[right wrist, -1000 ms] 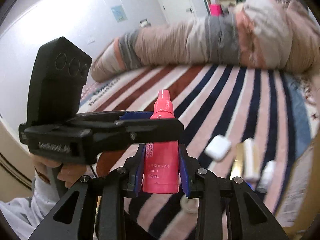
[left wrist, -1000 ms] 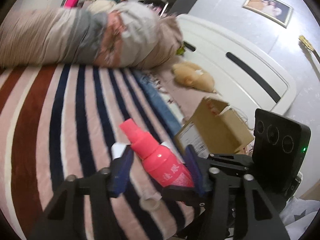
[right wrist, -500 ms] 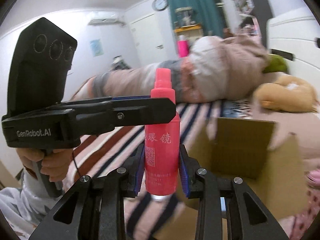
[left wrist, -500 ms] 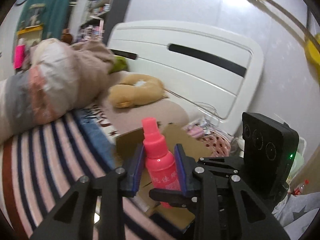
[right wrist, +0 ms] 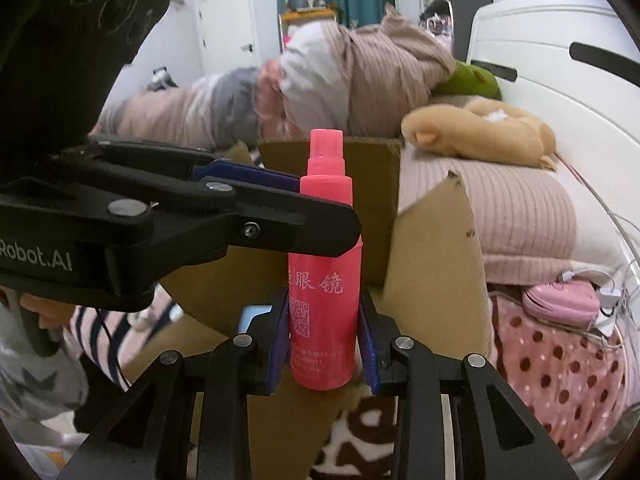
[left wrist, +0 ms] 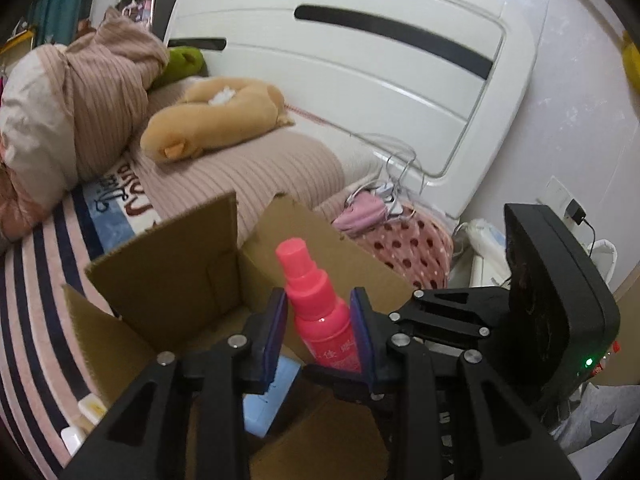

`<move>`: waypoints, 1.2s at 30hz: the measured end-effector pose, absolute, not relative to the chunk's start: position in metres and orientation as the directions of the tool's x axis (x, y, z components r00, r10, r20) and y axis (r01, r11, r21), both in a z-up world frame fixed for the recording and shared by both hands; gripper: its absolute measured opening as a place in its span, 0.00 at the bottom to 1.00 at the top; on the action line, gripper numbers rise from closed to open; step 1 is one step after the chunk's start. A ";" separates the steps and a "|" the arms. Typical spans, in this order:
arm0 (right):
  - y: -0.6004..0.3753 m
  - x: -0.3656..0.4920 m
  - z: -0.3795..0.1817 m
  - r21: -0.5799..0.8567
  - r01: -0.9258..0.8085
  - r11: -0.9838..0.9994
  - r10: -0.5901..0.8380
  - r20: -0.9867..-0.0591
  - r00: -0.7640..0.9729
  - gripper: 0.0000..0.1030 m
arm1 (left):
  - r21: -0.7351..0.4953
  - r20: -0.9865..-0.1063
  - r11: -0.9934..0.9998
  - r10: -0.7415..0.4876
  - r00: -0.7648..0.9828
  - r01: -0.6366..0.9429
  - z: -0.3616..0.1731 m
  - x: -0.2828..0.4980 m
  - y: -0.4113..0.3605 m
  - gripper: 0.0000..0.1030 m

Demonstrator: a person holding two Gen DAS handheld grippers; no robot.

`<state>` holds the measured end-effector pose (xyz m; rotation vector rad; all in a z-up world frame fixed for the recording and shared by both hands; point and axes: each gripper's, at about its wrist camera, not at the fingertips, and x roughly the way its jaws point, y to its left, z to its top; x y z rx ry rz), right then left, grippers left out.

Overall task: Organize rigid objects
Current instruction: 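Lower the pink bottle into the cardboard box and release it, then grasp the white KATO-KATO tube with the right tool while the left tool grasps the tape roll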

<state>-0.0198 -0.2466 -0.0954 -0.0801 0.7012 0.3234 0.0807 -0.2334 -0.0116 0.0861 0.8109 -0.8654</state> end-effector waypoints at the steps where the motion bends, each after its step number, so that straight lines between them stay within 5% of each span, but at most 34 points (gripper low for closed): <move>1: -0.247 -0.021 -0.096 0.037 -0.314 0.949 0.262 -0.647 0.716 0.26 | -0.241 -0.677 0.667 -0.636 0.371 0.705 -0.014 0.082 -0.235 0.36; 7: -0.252 -0.017 -0.097 0.058 -0.296 0.953 0.260 -0.656 0.709 0.28 | -0.213 -0.690 0.675 -0.616 0.381 0.706 -0.017 0.078 -0.235 0.51; 13: -0.246 -0.018 -0.092 0.044 -0.294 0.955 0.250 -0.653 0.715 0.28 | -0.220 -0.673 0.683 -0.623 0.398 0.697 -0.010 0.076 -0.222 0.52; 18: -0.242 -0.022 -0.083 0.061 -0.285 0.957 0.257 -0.639 0.725 0.47 | -0.224 -0.642 0.702 -0.629 0.440 0.676 0.002 0.068 -0.194 0.67; 29: -0.159 -0.038 -0.037 0.093 -0.492 0.866 0.459 -0.541 0.705 0.48 | -0.189 -0.583 0.857 -0.491 0.647 0.479 0.026 0.049 -0.053 0.73; 36: -0.059 -0.023 -0.048 0.117 -0.620 0.776 0.555 -0.594 0.582 0.48 | -0.190 -0.611 0.931 -0.361 0.705 0.312 -0.011 0.039 0.041 0.76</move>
